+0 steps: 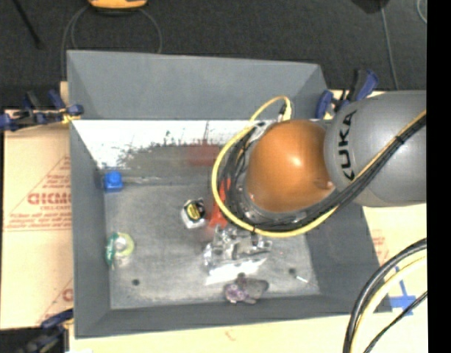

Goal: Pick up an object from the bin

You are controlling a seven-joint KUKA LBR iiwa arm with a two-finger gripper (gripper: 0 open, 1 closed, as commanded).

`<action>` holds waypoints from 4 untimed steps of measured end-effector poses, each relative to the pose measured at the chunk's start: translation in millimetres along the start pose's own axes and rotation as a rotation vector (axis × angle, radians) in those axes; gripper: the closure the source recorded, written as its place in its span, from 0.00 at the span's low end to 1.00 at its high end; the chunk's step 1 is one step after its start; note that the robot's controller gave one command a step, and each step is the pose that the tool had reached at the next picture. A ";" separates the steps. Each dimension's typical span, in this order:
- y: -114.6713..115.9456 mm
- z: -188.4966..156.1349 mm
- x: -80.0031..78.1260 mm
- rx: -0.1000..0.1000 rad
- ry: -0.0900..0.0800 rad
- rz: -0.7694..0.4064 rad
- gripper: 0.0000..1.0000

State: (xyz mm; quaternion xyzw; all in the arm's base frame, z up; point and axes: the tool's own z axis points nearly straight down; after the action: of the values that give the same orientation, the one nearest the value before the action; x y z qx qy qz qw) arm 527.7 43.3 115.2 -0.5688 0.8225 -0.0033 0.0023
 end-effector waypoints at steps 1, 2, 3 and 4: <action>9.3 1.6 38.2 0.033 -0.025 -0.115 0.00; 67.3 -62.4 -61.0 -0.004 -0.008 0.061 0.00; 60.2 -21.6 -116.3 -0.008 -0.005 0.153 0.00; -37.3 -19.5 -12.7 -0.002 -0.001 0.362 0.00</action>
Offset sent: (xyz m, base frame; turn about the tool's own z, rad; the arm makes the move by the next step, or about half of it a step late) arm -0.0353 -0.0355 -0.0151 -0.1197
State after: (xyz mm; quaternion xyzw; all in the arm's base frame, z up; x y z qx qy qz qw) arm 567.0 42.1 135.0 -0.4113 0.9115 -0.0017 0.0027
